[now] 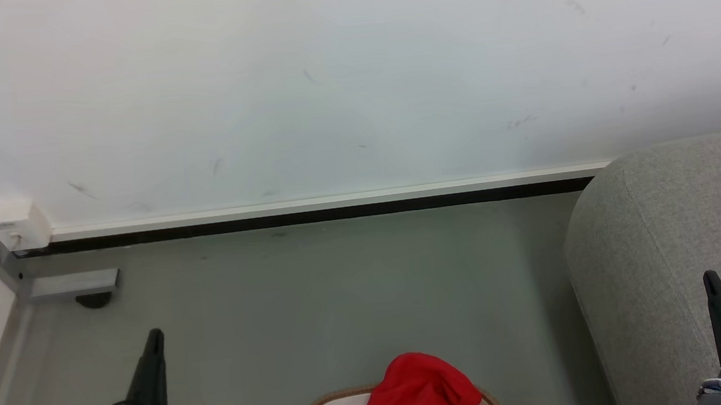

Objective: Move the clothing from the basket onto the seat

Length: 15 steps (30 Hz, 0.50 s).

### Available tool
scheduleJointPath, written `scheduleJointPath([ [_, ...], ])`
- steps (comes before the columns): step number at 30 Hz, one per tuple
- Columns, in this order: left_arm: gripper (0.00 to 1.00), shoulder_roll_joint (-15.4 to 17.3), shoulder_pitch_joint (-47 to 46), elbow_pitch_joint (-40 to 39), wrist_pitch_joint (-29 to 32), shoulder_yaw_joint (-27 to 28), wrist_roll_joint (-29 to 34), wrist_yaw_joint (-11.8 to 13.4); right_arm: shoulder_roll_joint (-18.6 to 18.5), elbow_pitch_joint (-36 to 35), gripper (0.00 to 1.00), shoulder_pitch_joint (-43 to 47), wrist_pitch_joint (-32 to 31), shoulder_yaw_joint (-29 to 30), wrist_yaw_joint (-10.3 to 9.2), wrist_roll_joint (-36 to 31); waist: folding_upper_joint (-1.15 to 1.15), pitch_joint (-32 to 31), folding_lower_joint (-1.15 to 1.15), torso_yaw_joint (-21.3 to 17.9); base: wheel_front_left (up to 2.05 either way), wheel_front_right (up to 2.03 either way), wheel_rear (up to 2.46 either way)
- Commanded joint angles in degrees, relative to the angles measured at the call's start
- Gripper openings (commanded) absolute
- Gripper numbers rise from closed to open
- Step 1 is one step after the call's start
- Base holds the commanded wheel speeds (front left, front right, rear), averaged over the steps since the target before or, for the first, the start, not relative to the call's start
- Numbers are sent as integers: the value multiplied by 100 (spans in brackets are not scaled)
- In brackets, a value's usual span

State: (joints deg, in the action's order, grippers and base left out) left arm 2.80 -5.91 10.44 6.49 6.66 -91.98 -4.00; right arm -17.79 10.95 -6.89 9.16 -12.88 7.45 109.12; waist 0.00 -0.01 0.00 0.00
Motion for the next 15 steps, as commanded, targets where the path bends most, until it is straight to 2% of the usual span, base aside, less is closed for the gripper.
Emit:
scheduleJointPath([
  [1,0,14,-37,-19,18,6,-78,-23,-29,-20,0,-29,33,-9,5,46,0,0,0,0,0,0,0],
  [4,0,14,-37,-19,18,6,-78,-23,-30,-20,0,-29,33,-10,5,47,0,0,0,0,0,0,0],
  [5,100,0,0,0,0,0,1,0,0,-1,100,0,1,0,0,0,0,0,0,0,0,0,0],
  [10,100,-14,57,69,-104,-128,38,-1,95,17,100,104,27,29,0,-122,0,1,0,-1,0,0,0],
  [15,100,-11,53,66,-251,-286,128,0,198,-53,100,203,67,137,0,-542,0,5,0,0,0,0,0],
])
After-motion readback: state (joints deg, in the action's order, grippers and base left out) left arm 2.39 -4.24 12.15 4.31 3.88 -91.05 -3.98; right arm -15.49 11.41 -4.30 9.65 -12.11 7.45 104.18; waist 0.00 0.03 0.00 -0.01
